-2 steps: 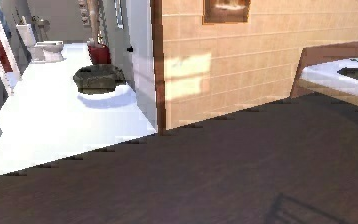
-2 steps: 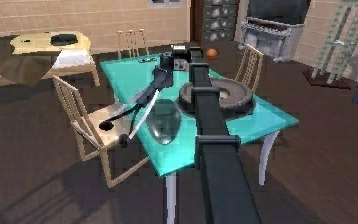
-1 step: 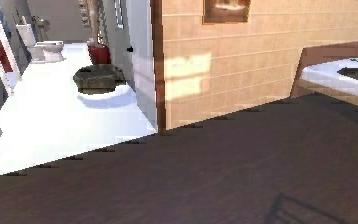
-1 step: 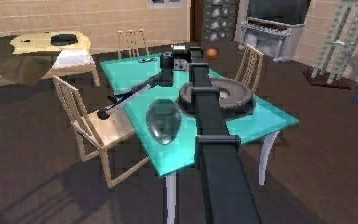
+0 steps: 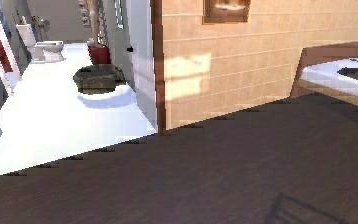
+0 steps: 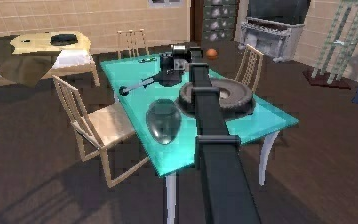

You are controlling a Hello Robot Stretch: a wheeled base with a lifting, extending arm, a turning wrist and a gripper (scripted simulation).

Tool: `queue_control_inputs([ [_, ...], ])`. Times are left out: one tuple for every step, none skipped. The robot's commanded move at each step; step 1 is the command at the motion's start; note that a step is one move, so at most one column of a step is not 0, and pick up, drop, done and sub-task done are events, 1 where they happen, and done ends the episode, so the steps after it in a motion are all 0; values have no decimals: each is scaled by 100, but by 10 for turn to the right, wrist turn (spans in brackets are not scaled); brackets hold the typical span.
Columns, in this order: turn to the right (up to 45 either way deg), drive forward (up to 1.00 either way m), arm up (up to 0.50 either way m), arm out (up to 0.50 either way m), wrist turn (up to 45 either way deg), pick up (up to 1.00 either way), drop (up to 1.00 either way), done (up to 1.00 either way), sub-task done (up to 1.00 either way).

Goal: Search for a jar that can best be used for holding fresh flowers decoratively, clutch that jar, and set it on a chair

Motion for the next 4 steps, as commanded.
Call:
queue_control_inputs([
  [0, 0, 0, 0, 330, 0, 0, 0, 0],
  [0, 0, -30, 0, 0, 0, 0, 0, 0],
  [0, 0, 0, 0, 0, 100, 0, 0, 0],
  [0, 0, 10, 0, 0, 0, 0, 0, 0],
])
